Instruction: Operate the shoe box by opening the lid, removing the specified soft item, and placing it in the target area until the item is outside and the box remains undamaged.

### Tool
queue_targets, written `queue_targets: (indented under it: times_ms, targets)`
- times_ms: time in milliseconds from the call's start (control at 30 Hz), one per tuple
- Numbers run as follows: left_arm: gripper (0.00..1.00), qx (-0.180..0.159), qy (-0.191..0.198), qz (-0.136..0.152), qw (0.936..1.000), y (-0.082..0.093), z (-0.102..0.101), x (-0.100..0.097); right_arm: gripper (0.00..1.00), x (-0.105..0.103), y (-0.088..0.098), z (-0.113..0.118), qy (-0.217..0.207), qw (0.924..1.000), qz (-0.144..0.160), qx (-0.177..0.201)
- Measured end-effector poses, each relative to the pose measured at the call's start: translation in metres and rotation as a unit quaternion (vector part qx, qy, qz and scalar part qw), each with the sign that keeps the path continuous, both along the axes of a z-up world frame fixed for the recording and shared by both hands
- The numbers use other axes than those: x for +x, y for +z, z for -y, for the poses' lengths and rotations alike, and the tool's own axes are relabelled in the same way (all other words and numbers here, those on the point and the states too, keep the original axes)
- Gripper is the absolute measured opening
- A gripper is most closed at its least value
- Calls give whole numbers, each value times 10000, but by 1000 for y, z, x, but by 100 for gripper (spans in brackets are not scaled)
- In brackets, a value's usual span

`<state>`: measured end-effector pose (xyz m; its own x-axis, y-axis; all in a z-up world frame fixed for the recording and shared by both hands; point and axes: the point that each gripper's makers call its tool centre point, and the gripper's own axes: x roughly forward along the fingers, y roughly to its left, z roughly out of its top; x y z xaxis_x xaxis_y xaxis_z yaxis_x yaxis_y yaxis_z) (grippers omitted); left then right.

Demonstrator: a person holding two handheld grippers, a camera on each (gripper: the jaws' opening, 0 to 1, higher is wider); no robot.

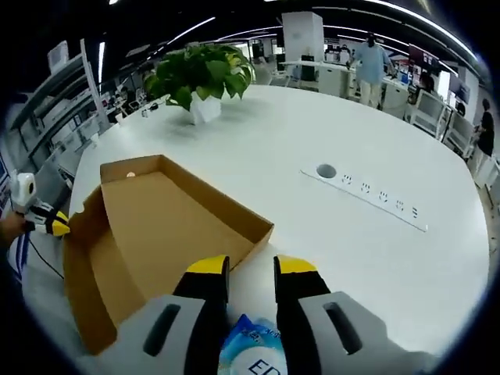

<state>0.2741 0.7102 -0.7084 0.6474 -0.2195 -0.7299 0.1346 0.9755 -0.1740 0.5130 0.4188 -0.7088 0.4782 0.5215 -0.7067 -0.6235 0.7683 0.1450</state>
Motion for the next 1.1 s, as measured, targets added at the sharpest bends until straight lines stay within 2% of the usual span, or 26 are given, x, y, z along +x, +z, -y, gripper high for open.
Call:
queue_targets:
  times_ms: [267,500,633,733,967,1100]
  targets:
    - [6,-1,-43,-50,10000,-1,-1,1,16,3,-11,-10,-437,9979,-458,142]
    - [6,-29,-46,-58,10000,-1,-1,1,14,4,-22,-13,-754,9938,-813,96]
    - [6,-35,-56,-60,10000,-1,-1,1,10,3,-29,-12,-1073,9875,-1154,87]
    - [6,-58,-52,-48,10000,-1,-2,1,5,1,-31,-14,-1160,9842,-1328,138]
    - [6,-83,-40,-47,9999,-1,-2,1,3,2,-25,-12,-1259,9841,-1254,43]
    - [6,-73,-63,-53,9999,-2,-1,1,2,1,-17,-10,-1291,9835,-1260,148]
